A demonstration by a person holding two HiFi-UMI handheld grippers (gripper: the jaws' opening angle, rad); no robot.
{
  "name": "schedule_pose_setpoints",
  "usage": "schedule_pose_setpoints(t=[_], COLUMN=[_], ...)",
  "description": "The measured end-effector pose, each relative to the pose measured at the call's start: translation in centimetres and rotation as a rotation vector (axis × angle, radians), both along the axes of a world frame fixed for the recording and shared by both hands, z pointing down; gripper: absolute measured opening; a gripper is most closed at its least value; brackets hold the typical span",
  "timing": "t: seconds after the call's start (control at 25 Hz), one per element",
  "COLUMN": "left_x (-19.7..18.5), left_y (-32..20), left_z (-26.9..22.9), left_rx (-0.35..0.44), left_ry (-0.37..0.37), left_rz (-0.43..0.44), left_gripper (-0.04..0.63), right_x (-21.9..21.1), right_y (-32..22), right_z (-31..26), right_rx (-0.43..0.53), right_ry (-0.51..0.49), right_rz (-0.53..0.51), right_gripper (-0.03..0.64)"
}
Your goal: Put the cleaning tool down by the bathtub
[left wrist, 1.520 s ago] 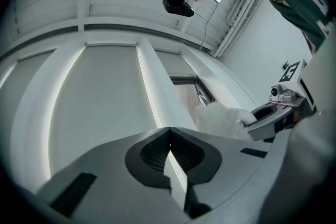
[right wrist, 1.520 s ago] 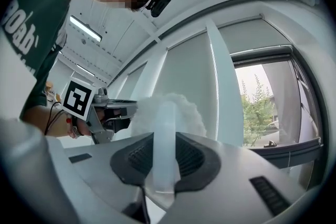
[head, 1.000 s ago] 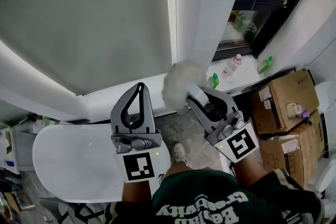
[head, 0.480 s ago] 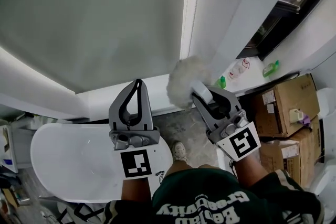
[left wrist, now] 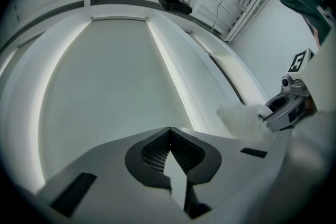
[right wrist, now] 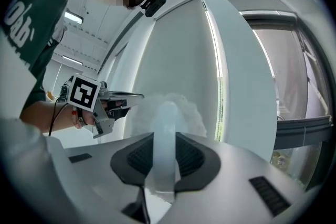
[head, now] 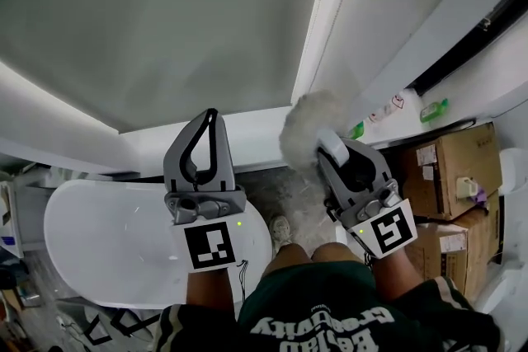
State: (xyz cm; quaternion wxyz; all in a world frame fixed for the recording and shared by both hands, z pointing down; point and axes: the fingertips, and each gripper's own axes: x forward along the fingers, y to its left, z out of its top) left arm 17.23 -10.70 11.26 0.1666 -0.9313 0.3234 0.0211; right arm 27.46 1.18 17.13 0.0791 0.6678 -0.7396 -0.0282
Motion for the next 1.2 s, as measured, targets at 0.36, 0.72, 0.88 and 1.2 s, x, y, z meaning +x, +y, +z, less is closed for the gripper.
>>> schedule_pose_setpoints(t=[0.36,0.72,0.88,1.2], left_x=[-4.4,-10.4,-14.2,-18.1], left_y=[-0.1,-2.6,-4.3,-7.3], left_z=[-2.1,0.7,1.6,3.7], left_rx=[0.009,0.052,0.061,0.045], left_ry=[0.038,0.048,-0.020,-0.037], left_rz=[-0.096,-0.301,-0.447,-0.605], left_gripper=[0.008,0.008,0.008,0.008], right_x=[-3.2,-7.5,-10.3,-14.0], right_y=[-2.1,-9.2,-13.3,-18.4], right_z=[-2.1,0.0,-0.9,-0.3], right_rx=[0.068,0.205,0.267,0.298], right_ry=[0.026,-0.011,-0.051,-0.090], right_rz=[-0.114,-0.362,-0.481,-0.650], right_gripper=[0.094,0.094,0.094,0.094])
